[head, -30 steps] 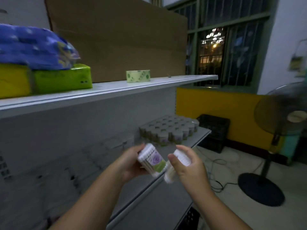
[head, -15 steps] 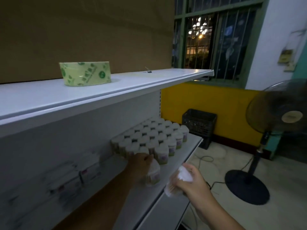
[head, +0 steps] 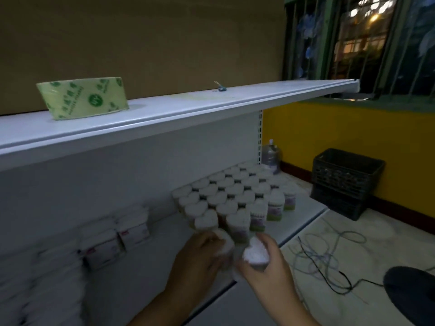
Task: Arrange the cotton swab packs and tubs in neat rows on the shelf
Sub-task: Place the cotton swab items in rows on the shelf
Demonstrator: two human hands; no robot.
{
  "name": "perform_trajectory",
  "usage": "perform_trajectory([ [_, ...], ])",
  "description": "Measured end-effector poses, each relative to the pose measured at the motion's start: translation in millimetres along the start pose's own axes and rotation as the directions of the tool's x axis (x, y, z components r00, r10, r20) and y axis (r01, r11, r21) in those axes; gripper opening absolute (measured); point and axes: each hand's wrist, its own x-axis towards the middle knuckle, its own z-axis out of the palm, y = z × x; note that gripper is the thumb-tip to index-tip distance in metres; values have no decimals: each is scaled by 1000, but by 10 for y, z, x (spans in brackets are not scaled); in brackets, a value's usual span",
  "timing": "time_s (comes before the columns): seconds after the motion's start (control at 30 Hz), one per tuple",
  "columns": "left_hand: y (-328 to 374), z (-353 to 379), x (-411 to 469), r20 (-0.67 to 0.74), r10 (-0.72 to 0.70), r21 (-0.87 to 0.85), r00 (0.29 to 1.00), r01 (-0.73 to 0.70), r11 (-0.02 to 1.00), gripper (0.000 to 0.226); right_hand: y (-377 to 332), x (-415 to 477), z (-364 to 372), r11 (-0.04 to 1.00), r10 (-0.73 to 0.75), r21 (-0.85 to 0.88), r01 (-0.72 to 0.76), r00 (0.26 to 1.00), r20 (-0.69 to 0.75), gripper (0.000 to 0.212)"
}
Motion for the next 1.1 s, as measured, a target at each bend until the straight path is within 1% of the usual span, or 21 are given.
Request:
perform_trajectory([
  [0.07,-18,48,55,-41,56,-3,998,-56,998,23,-6,51,-96,1000,2,16,-2,1000,24,60],
  [0.13,-69,88,114,-56,84,52,995,-81,995,26,-7,81,-164,1000,-5,14,5,998,57,62],
  [0.23,-174,112,192,-67,83,180,994,-70,981,30,-59,103,-247,999,-33,-25,35,995,95,68],
  [0.33,-205,76,212,-96,53,220,994,-31,975,29,-111,105,-322,997,-62,-36,68,988,143,59],
  [0.37,-198,68,209,-95,49,227,994,-26,974,29,-124,99,-345,998,-54,-33,60,988,147,60],
  [0.43,-188,71,206,-109,43,231,993,-17,973,31,-99,105,-378,999,-27,-36,32,989,145,72],
  [0.5,-190,94,195,-139,15,207,990,14,978,32,-90,101,-403,999,-17,-47,24,989,147,79],
  [0.57,-190,118,164,-175,-34,170,984,64,983,32,-76,93,-427,998,-31,-58,40,989,146,77],
  [0.67,-139,111,121,-173,-95,122,980,117,986,34,-62,73,-454,996,-50,-68,61,988,148,75],
  [0.77,-22,21,112,-196,-164,98,967,185,978,37,-57,69,-458,995,-37,-91,51,987,154,79],
  [0.83,124,-59,65,-256,-184,38,949,201,979,27,-66,68,-441,993,-37,-103,56,983,180,80],
  [0.9,330,-121,-12,-332,-188,-70,924,174,982,19,-130,66,-394,991,-60,-105,85,973,221,74],
  [1.0,652,-171,-142,-453,-214,-192,865,140,971,34,-334,103,-252,979,-137,-113,171,955,262,64],
  [1.07,746,-169,-244,-510,-235,-211,828,145,967,45,-521,146,-101,967,-202,-99,235,943,266,64],
  [1.1,747,-173,-287,-520,-259,-213,814,171,962,51,-608,164,-5,960,-228,-98,264,932,280,65],
])
